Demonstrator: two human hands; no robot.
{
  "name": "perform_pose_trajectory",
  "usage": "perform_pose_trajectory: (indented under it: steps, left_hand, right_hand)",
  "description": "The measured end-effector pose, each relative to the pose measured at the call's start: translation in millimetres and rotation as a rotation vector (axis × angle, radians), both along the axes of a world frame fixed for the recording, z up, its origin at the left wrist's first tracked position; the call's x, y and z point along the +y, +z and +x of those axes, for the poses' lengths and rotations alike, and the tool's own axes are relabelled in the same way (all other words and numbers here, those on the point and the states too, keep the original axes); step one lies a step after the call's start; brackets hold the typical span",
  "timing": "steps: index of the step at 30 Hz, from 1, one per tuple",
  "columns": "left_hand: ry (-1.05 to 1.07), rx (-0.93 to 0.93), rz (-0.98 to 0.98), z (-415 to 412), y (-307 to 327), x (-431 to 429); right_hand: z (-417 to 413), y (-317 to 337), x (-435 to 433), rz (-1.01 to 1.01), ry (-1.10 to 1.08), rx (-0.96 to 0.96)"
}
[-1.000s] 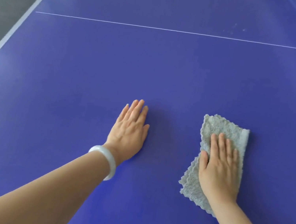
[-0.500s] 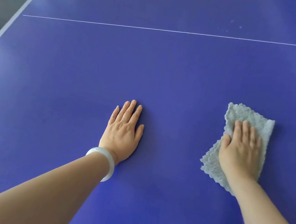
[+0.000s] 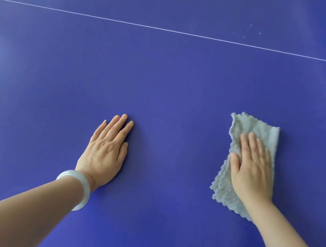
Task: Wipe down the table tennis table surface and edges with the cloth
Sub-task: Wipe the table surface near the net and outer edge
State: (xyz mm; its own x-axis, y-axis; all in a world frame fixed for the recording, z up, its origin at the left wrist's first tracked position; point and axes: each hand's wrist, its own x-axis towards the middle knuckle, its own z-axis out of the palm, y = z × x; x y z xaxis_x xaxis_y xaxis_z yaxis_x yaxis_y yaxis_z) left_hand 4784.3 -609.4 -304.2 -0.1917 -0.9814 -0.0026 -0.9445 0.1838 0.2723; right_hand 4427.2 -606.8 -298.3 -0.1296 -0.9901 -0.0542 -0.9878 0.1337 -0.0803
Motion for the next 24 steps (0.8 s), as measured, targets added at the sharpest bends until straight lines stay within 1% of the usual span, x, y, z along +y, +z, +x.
perform_pose_trajectory:
  steps: [2,3,4,5,8,9,10,11,12,13,15,16,17,19,21,23,24]
  left_hand:
    - [0.003,-0.007,0.002,-1,0,0]
    - [0.004,-0.013,-0.001,-2,0,0]
    - [0.005,-0.019,-0.006,-2,-1,1]
    - [0.006,-0.023,-0.011,-2,-1,2]
    - [-0.003,-0.027,-0.017,-1,-1,1]
    - [-0.005,-0.028,-0.022,0,0,1]
    - [-0.007,-0.028,-0.022,0,0,1]
    - [-0.008,-0.029,-0.015,1,0,1]
    - [-0.009,-0.035,-0.007,1,2,0]
    - [-0.007,-0.043,-0.003,0,3,0]
    - [-0.004,-0.057,0.015,-3,6,1]
    - [0.0,-0.063,0.023,-4,7,2]
    - [0.002,-0.067,0.024,-5,8,3]
    - [-0.013,-0.082,0.005,-4,10,0]
    - [-0.024,-0.106,-0.057,-7,13,-13]
    - [-0.023,-0.058,-0.122,-20,14,-39]
    - [-0.025,-0.03,-0.124,-30,16,-56]
  right_hand:
    - [13,-3,-9,-0.012,-0.189,-0.013]
    - [36,-4,-10,-0.028,-0.222,-0.022]
    - [66,-6,-9,-0.052,-0.195,-0.024]
    - [99,-8,-5,-0.081,-0.098,-0.029]
    - [186,-13,13,-0.056,0.399,-0.071]
    - [197,-13,12,-0.039,0.541,-0.087]
    - [195,-11,4,-0.02,0.639,-0.105]
    - [184,-10,-9,-0.021,0.675,-0.111]
    - [165,-9,-24,-0.023,0.647,-0.101]
    - [142,-9,-40,-0.03,0.558,-0.077]
    - [95,-6,-74,-0.041,0.281,-0.034]
    - [77,-5,-85,-0.028,0.17,-0.019]
    - [67,-4,-92,-0.018,0.106,-0.005]
    - [66,-7,-96,-0.02,0.073,0.015]
    - [70,-9,-95,-0.029,0.073,0.028]
    - [69,-10,-94,-0.03,0.071,0.025]
    - [68,-10,-94,-0.029,0.074,0.021]
